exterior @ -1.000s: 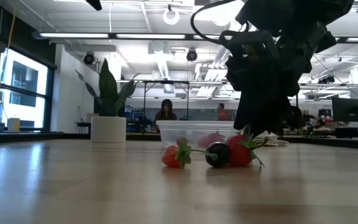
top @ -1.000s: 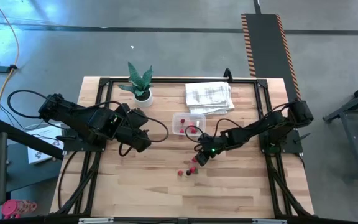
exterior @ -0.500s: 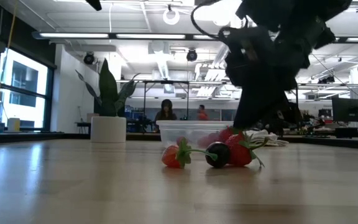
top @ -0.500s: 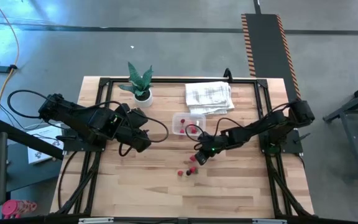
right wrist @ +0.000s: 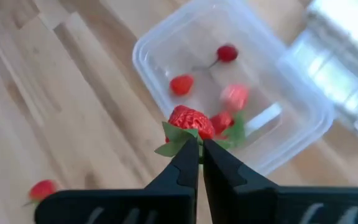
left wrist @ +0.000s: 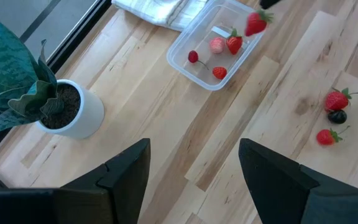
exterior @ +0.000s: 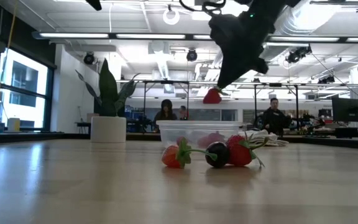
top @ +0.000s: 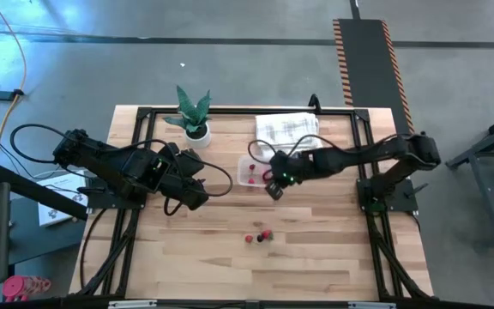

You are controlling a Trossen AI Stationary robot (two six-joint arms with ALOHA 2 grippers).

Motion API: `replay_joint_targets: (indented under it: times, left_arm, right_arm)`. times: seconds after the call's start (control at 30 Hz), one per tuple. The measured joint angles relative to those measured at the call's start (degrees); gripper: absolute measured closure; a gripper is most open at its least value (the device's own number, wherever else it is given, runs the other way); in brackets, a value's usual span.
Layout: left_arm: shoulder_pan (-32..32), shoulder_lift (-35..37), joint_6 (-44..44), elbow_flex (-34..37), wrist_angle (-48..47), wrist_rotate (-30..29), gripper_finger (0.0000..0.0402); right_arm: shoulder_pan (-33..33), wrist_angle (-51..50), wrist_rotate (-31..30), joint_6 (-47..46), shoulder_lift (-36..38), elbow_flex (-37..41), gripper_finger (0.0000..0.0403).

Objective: Pick and placing Produce into tupperware
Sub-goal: Put the strawberry into the transparent bin

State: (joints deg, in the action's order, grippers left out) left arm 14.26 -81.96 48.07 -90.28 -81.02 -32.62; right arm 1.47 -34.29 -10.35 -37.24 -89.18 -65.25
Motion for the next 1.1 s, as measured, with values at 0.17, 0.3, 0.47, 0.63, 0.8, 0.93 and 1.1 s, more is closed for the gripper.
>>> replay_joint_targets:
  times: [0.17,0.3,0.47,0.63,0.8,0.93,1.1]
  left_arm:
    - [-0.02,0.00,0.00,0.00,0.12,0.00,0.0167]
    - [-0.02,0.00,0.03,-0.01,0.30,-0.02,0.0167]
    - [-0.02,0.00,0.20,-0.02,0.44,-0.02,0.0167]
    - [-0.02,-0.02,0.22,-0.02,0.49,-0.02,0.0167]
    - [-0.02,-0.02,0.22,-0.02,0.53,-0.02,0.0167]
    - [-0.01,-0.01,0.22,-0.02,0.53,-0.02,0.0167]
    - [-0.02,-0.02,0.21,-0.02,0.47,-0.02,0.0167]
  right_arm:
    - [-3.88,2.87,1.72,3.48,-0.83,1.24,0.0403]
    - [-6.20,4.85,4.61,5.74,-3.03,1.46,0.0403]
    - [-7.25,9.10,8.08,7.72,-6.94,1.53,0.0403]
    - [-7.95,9.84,9.09,9.51,-9.67,1.53,0.0403]
    - [-7.88,10.93,11.51,10.43,-10.32,1.53,0.0400]
    - [-7.88,11.27,12.32,10.34,-10.30,1.53,0.0372]
    - [-7.88,11.22,12.35,10.26,-10.25,1.53,0.0315]
